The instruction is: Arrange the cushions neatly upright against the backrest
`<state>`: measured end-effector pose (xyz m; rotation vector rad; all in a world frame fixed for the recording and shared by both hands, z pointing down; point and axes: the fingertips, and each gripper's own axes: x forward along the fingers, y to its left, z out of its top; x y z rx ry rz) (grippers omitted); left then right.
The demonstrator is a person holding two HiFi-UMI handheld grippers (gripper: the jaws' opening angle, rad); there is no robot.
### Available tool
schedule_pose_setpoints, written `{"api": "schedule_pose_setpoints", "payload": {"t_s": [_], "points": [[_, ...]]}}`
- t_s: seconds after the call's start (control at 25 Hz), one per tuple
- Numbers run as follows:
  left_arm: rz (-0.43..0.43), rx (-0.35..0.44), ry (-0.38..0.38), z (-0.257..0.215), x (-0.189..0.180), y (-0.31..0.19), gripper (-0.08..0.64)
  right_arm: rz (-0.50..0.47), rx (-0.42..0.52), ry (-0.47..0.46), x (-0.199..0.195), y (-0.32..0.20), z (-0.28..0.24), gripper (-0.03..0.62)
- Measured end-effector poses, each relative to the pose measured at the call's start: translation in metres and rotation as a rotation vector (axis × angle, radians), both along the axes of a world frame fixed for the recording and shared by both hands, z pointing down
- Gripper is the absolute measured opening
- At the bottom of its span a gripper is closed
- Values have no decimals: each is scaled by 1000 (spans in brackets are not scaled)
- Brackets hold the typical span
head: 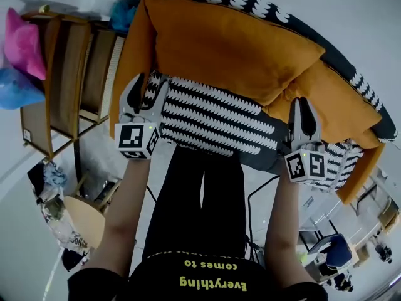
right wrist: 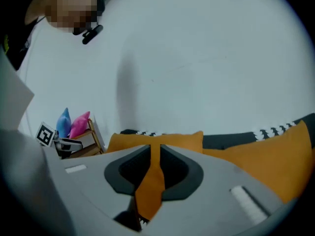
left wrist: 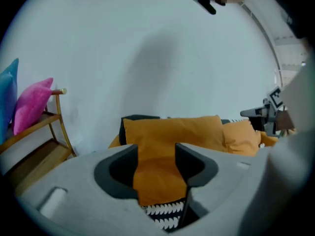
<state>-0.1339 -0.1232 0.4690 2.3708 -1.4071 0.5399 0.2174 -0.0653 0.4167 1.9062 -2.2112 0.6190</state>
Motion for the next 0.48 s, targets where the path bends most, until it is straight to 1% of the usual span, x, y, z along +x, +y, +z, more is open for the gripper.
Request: {"api": "schedule_pose_setpoints", "payload": {"t_s": [0.08,0.16,0.24,0.32,0.4,0.48], "points": [[-13,34,7,-33,4,9,132,-45,38,-17,-6,7,-31,34],[-14,73,-18,-66,10,15,3,-80,75,-27,-13,11,-62,11],[4,123,-18,-101,20,18,-2,-108,119,-20,-18,11,-93,11],[25,173,15,-136,35,19,-2,-131,172,1,-21,11,-126,11],[39,206,44,-167,49,23,-2,-134,223,52,-19,14,-159,11],[48,221,60,-195,61,28,-2,-129,272,113,-17,19,-191,11]]}}
